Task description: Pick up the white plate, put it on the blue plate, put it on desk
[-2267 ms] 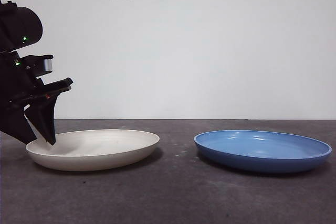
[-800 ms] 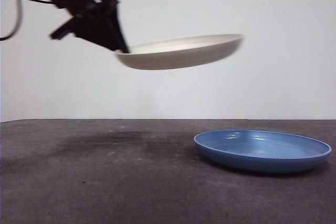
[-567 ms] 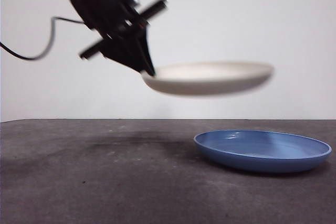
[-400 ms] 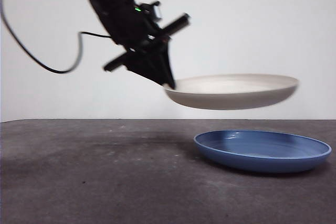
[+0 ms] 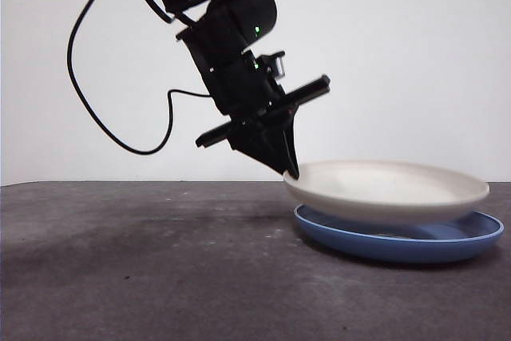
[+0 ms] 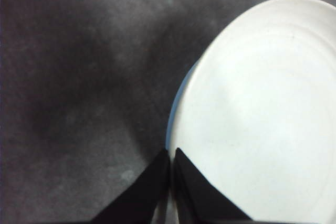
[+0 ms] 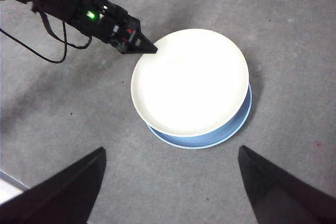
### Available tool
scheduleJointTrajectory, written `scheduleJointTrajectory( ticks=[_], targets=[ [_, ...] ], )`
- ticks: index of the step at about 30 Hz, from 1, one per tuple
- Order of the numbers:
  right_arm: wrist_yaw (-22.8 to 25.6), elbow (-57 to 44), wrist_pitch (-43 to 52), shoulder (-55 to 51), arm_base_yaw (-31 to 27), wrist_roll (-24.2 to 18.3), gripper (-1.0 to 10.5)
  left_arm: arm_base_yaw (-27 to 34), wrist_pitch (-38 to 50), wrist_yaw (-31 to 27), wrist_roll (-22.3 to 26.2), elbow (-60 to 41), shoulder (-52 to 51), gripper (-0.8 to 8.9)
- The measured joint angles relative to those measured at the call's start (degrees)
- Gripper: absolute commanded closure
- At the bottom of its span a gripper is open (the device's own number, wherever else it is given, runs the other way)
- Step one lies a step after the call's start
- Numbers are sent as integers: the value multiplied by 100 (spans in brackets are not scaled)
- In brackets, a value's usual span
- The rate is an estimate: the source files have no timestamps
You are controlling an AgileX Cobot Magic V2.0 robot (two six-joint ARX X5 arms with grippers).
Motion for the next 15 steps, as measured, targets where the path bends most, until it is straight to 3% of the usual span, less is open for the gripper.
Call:
scheduleJointTrajectory(
  ticks=[15],
  targets=[
    [9,0,0,0,0,0,543,-85,-7,-17,55,22,131,804]
  ],
)
